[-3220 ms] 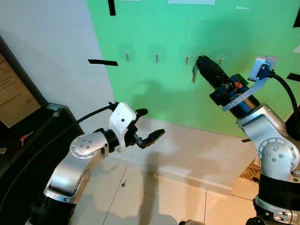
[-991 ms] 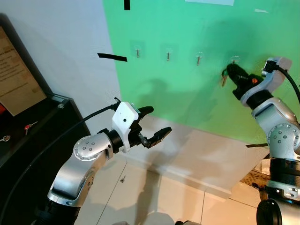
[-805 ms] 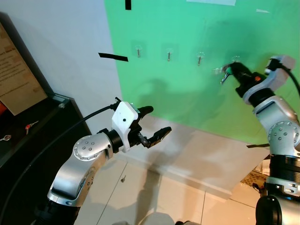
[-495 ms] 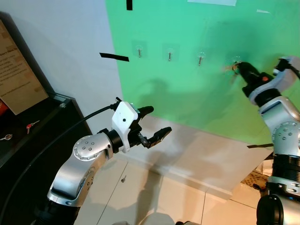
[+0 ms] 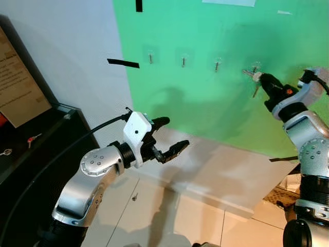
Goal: Hang keys on a hook
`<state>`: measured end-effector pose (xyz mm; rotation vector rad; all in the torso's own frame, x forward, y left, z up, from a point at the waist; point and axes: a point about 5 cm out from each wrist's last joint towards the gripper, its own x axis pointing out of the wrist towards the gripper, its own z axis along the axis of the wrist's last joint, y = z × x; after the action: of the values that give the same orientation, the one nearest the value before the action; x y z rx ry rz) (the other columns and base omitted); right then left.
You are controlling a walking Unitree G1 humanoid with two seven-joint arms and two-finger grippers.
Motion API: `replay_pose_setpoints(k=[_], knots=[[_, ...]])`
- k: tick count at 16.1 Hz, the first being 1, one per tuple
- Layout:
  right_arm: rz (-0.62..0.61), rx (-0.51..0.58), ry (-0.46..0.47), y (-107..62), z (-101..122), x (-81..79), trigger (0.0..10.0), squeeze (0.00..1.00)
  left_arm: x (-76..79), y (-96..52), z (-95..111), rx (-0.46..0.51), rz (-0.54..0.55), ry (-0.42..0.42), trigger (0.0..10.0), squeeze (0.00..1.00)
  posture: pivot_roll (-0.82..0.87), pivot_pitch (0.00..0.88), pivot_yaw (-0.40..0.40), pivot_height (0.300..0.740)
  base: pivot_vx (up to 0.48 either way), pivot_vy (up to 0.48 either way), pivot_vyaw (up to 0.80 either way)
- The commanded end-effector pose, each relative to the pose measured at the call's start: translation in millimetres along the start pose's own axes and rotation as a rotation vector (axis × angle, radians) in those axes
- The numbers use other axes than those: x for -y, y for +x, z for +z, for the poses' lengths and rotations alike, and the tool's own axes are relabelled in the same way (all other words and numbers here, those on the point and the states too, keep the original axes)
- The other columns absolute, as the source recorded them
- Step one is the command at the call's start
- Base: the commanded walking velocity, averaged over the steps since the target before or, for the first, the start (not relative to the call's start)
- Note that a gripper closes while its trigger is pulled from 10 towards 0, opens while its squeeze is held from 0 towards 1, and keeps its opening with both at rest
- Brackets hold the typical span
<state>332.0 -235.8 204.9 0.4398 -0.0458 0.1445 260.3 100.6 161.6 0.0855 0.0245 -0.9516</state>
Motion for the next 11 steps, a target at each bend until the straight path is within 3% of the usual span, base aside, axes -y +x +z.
replay_pose_setpoints(k=[1,4,11], knots=[[0.033,-0.009,-0.020,2.4,0.0,-7.3,10.0,0.00,0.1,0.8,4.5,0.006,-0.014,0.014,10.0,0.00,-0.07,0.000,0.047,0.740,0.000,0.000,0.00],[0.068,-0.026,-0.056,3.1,-3.6,-12.8,10.0,0.00,0.8,0.4,4.4,0.005,-0.016,0.015,10.0,0.00,-0.07,0.000,0.045,0.740,0.000,0.000,0.00],[0.205,0.059,-0.032,0.5,10.4,-31.6,10.0,0.00,1.7,0.7,4.4,0.006,-0.018,0.013,10.0,0.00,-0.07,0.000,0.048,0.740,0.000,0.000,0.00]])
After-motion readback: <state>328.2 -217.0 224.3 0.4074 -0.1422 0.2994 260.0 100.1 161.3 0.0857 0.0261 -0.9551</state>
